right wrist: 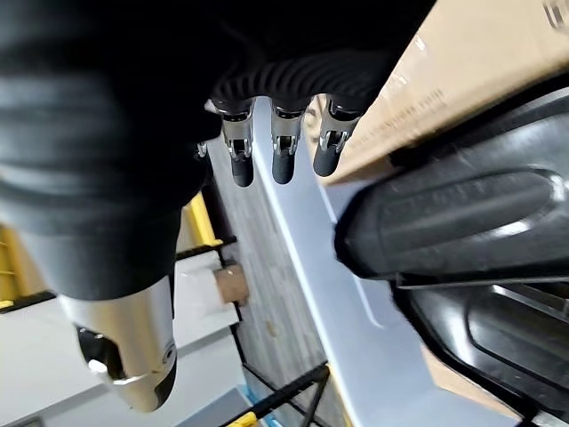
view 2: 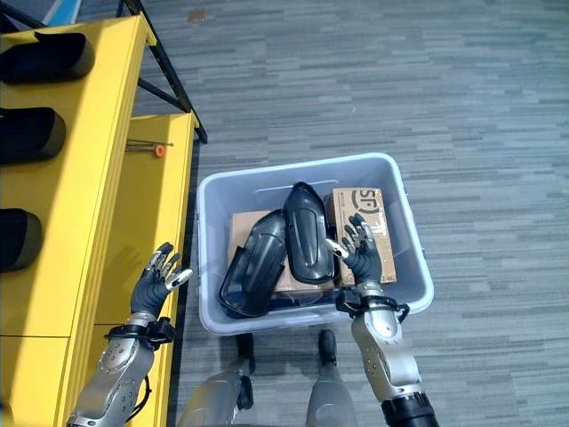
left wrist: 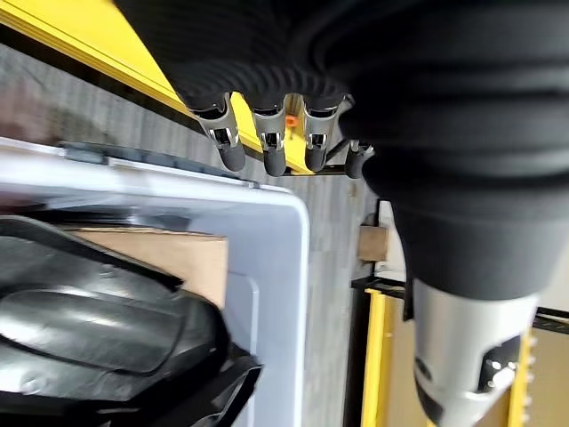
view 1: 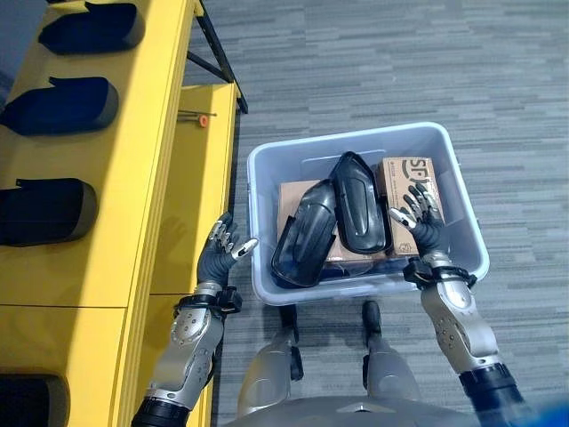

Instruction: Move parts from the plastic box to the shelf.

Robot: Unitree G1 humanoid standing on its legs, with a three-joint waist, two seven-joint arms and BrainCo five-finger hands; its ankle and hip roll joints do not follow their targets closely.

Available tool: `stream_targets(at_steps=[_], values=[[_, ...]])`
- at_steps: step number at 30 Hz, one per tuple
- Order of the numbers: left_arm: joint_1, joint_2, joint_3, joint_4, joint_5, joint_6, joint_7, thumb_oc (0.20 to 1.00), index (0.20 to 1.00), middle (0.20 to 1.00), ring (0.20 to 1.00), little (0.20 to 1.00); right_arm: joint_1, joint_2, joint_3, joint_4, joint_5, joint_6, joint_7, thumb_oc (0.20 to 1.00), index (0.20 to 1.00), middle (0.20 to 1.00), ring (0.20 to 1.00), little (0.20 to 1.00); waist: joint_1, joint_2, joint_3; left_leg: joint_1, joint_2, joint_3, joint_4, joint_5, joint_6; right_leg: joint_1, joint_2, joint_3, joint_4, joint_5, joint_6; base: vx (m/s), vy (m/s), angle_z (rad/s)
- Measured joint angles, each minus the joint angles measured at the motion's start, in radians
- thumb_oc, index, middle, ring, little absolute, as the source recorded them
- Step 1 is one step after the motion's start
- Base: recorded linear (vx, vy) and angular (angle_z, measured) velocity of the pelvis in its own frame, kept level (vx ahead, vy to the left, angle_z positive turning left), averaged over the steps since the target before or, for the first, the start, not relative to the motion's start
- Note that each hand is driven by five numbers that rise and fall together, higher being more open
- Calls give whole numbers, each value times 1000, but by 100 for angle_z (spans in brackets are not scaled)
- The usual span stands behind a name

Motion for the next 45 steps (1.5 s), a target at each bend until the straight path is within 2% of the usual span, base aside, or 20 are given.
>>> stream_targets(at_steps=[3, 4, 7, 11, 19, 23, 30, 39, 45], values=[[-35, 0, -13, 0, -1, -2, 8, 1000, 1000, 1000, 1000, 1000, -97, -2, 26, 41, -7, -1, -27, 1000, 1000, 1000, 1000, 1000, 9, 10, 42, -19, 2, 3, -1, 4, 0, -21, 2, 2, 0, 5, -2, -19, -8, -3], [-60, -1, -27, 1, -1, -3, 18, 1000, 1000, 1000, 1000, 1000, -146, -7, 39, 65, -7, -1, -36, 1000, 1000, 1000, 1000, 1000, 16, 22, 72, -22, 1, 3, -2, 4, 0, -24, 2, 5, 0, 6, -2, -19, -25, -4], [-77, -3, -43, 1, -2, -14, 29, 1000, 1000, 1000, 1000, 1000, -208, -10, 68, 112, -13, -2, -63, 1000, 1000, 1000, 1000, 1000, 29, 32, 85, -45, 2, 1, 0, 5, 0, -46, 3, 3, 0, 6, -3, -19, -17, 1], [-112, -5, -66, 3, -2, -21, 38, 1000, 1000, 1000, 1000, 1000, -252, -12, 109, 162, -46, -2, -85, 1000, 1000, 1000, 1000, 1000, 42, 29, 122, -57, 3, -3, 4, 6, 0, -55, 5, -5, 6, 5, -3, -19, -19, 3], [-150, -4, -81, 5, -12, -37, 72, 1000, 1000, 1000, 1000, 1000, -349, 19, 102, 317, -57, -2, -138, 1000, 1000, 1000, 1000, 1000, 56, 20, 177, -89, 3, -22, 27, 6, 0, -72, 6, -22, 18, 3, -3, -12, -12, 7], [-151, -4, -84, 5, -28, -41, 72, 1000, 1000, 1000, 1000, 1000, -396, 21, 101, 375, -68, -3, -167, 1000, 1000, 1000, 1000, 1000, 58, 21, 186, -122, 2, -27, 37, 11, 4, -104, 5, -24, 32, 4, -4, -14, -1, 3], [-162, -2, -108, 11, -40, -46, 73, 1000, 1000, 1000, 1000, 1000, -506, 26, 97, 500, -73, -7, -212, 1000, 1000, 1000, 1000, 1000, 89, 22, 209, -145, 1, -30, 38, 21, 7, -136, 4, -24, 55, 4, -3, -7, 3, 1], [-202, -4, -147, 16, -49, -62, 80, 1000, 1000, 1000, 1000, 1000, -587, 54, 118, 615, -53, -21, -217, 1000, 1000, 1000, 1000, 1000, 89, 22, 210, -154, 1, -32, 37, 29, 7, -151, 5, -23, 67, 4, -3, 0, 0, 0], [-214, -27, -149, 44, -58, -62, 95, 1000, 1000, 1000, 1000, 1000, -593, 56, 127, 619, -44, -25, -213, 1000, 1000, 1000, 1000, 1000, 91, 22, 210, -158, 2, -36, 37, 31, 7, -156, 7, -24, 69, 4, -4, 0, 0, 0]])
